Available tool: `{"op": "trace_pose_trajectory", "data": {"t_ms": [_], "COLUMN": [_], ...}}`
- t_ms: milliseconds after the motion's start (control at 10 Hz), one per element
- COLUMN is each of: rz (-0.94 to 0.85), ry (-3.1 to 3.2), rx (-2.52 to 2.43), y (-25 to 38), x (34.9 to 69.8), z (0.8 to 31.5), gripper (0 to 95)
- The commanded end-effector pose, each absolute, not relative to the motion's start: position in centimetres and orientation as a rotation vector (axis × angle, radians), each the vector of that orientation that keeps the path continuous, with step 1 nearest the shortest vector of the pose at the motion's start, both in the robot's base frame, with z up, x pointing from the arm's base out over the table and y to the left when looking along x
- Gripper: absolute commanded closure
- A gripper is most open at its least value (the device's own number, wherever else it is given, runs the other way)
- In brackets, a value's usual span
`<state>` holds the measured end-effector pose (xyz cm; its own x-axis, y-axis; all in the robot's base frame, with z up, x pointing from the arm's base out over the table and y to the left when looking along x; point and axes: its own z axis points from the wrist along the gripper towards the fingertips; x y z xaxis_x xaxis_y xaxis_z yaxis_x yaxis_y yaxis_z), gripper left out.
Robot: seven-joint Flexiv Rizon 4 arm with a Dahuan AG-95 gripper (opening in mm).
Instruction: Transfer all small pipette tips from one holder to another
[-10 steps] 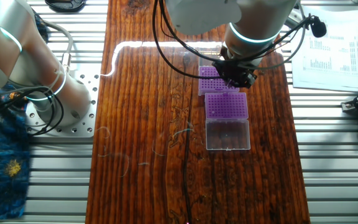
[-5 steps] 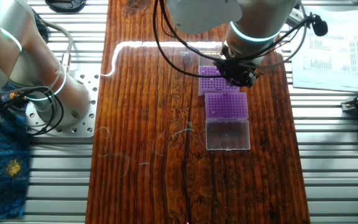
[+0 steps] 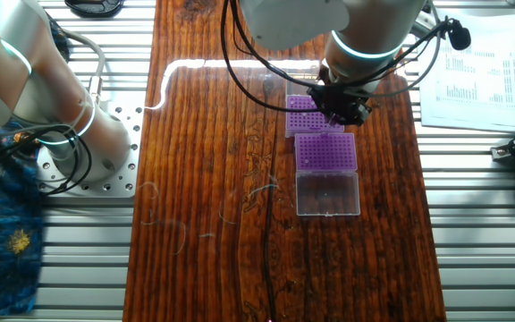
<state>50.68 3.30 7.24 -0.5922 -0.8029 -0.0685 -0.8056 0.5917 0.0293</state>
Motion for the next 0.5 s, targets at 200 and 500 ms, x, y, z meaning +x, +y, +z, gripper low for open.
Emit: {"op": "trace_pose_trajectory", "data": {"t_ms": [200, 500], "rz": [0.091, 0.095], "ry": [2.76, 2.76], "rx": [-1.387, -1.383], "y": [3.23, 3.23], "x": [50.48, 50.48], "z": [7.18, 7.18], "gripper": [95.0, 76.0]}}
